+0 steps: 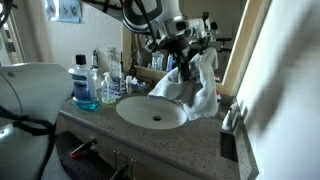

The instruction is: Wipe the mirror with the white cloth

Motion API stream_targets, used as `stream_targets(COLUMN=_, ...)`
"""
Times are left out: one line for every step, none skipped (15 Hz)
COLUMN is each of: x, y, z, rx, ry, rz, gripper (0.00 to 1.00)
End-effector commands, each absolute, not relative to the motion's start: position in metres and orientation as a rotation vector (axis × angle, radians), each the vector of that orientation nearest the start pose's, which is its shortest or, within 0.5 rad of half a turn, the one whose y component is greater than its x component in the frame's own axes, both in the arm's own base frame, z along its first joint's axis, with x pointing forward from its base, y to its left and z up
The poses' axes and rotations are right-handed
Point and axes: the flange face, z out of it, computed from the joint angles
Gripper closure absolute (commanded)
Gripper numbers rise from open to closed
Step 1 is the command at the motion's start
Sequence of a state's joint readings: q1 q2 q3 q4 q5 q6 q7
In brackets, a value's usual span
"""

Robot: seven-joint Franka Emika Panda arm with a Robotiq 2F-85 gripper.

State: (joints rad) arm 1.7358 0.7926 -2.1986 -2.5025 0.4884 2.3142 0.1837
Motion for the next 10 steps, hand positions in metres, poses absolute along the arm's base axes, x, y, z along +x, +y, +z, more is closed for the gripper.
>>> stream_targets(x=0.393, y=-0.172, z=0.450, rx=-2.966, ry=1.564, rz=-0.536, gripper=0.98)
stream_targets(x=0.392, y=-0.173, z=0.445, rx=-2.971, ry=1.569, rz=-0.527, gripper=0.98)
stream_targets(x=0.391, y=-0.175, z=0.439, rx=-2.970, ry=1.573, rz=-0.516, gripper=0.98)
stream_targets(x=0.390, y=-0.176, z=0.433, rx=-2.973, ry=1.583, rz=-0.496, gripper=0.98)
stream_targets(x=0.389, y=-0.176, z=0.426, rx=-2.974, ry=1.589, rz=-0.477, gripper=0.98)
stream_targets(x=0.388, y=-0.177, z=0.419, rx=-2.973, ry=1.599, rz=-0.458, gripper=0.97)
stream_targets(x=0.388, y=-0.178, z=0.414, rx=-2.970, ry=1.605, rz=-0.440, gripper=0.72)
stream_targets(x=0.386, y=-0.178, z=0.409, rx=-2.970, ry=1.620, rz=-0.429, gripper=0.72)
stream_targets(x=0.385, y=-0.179, z=0.406, rx=-2.964, ry=1.630, rz=-0.426, gripper=0.69)
stream_targets(x=0.385, y=-0.179, z=0.405, rx=-2.966, ry=1.634, rz=-0.416, gripper=0.62)
